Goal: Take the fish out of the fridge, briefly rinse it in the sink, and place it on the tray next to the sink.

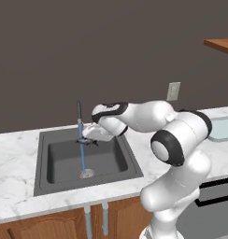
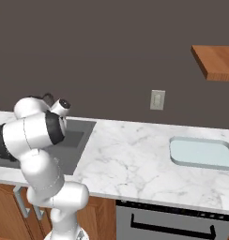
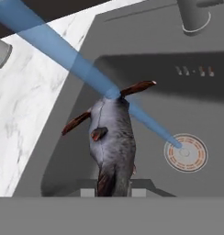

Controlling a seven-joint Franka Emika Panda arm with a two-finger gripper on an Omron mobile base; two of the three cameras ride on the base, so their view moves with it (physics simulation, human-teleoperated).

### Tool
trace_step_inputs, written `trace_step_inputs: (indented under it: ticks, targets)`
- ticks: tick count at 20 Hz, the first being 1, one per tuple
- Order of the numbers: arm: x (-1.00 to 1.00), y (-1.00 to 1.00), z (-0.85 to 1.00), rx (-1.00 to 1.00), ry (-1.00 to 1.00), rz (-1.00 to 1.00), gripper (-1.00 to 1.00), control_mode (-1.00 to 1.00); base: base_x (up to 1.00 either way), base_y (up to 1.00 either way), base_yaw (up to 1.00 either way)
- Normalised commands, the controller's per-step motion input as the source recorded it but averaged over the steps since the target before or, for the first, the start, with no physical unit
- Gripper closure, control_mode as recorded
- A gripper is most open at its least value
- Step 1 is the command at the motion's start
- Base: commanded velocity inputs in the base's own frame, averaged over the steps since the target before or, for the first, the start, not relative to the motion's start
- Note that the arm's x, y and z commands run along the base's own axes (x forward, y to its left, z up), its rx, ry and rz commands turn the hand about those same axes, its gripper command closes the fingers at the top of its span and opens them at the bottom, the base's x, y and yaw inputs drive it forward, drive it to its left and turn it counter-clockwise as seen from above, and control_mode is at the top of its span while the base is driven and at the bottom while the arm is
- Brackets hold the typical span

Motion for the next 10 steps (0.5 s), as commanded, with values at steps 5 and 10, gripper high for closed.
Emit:
trace_step_inputs:
  ticks: [5,10]
  targets:
    - [-0.93,-0.16,0.17,0.03,-0.01,-0.08,1.00,-1.00,0.00,0.00,0.00]
    - [-0.97,-0.27,0.95,0.02,-0.05,-0.24,1.00,-1.00,0.00,0.00,0.00]
